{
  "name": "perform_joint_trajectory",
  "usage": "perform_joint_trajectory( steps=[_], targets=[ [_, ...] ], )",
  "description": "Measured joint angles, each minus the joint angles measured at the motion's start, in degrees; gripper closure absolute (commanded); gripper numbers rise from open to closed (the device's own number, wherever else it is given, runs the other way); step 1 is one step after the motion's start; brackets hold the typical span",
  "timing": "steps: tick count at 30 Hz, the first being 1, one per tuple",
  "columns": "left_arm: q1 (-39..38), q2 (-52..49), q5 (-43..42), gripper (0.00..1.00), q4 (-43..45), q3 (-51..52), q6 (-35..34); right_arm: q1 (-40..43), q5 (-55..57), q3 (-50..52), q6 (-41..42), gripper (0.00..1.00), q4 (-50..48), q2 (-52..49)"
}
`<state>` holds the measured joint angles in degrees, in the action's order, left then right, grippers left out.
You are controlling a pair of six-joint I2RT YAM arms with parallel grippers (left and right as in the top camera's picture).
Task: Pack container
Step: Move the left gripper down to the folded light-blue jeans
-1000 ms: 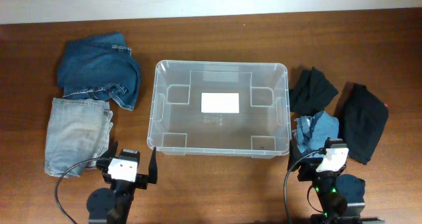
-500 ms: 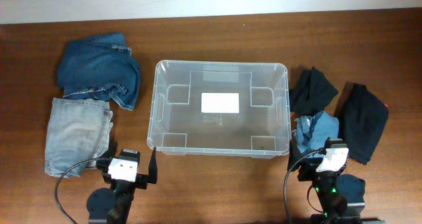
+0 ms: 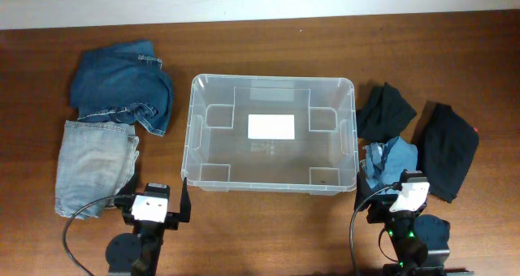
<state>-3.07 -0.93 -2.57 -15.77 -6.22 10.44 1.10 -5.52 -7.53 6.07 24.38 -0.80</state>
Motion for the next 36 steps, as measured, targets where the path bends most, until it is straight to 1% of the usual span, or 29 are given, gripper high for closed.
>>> perform_joint_trajectory(
  steps=[3,6,9,12,20,22,23,26,28,30,33,36],
  targets=[
    [0.0,0.0,-0.5,0.01,0.2,0.0,-1.3,0.0,0.0,0.0,0.0,0.02,0.0,0.0],
    [0.0,-0.7,-0.1,0.01,-1.9,-0.9,-5.3,0.0,0.0,0.0,0.0,0.02,0.0,0.0],
    [0.0,-5.9,1.0,0.01,-5.7,-6.0,-8.6,0.0,0.0,0.0,0.0,0.02,0.0,0.0],
    [0.0,-15.6,1.6,0.01,-10.3,-16.6,-10.4,0.0,0.0,0.0,0.0,0.02,0.0,0.0],
    [0.0,-48.5,2.9,0.01,-24.9,-55.5,-11.5,0.0,0.0,0.0,-0.1,0.02,0.0,0.0],
    [0.4,-52.9,4.9,0.01,-26.5,-60.6,-11.6,0.0,0.0,0.0,0.0,0.02,0.0,0.0],
    [1.1,-54.9,5.8,0.01,-29.1,-63.3,-11.9,0.0,0.0,0.0,0.0,0.02,0.0,0.0],
    [6.8,-61.4,7.6,0.01,-34.1,-71.1,-13.4,0.0,0.0,0.0,0.0,0.02,0.0,0.0],
    [13.2,-65.6,6.9,0.01,-37.4,-75.2,-14.1,0.0,0.0,0.0,0.0,0.02,0.0,0.0],
    [20.4,-69.6,4.5,0.01,-39.8,-77.6,-14.6,0.0,0.0,0.0,0.0,0.02,0.0,0.0],
    [30.5,-74.6,0.1,0.01,-42.1,-78.4,-14.6,0.0,0.0,0.0,0.0,0.02,0.0,0.0],
    [39.6,-80.7,-4.9,0.01,-44.4,-78.4,-13.0,0.0,0.0,0.0,0.0,0.02,0.0,0.0]
  ],
)
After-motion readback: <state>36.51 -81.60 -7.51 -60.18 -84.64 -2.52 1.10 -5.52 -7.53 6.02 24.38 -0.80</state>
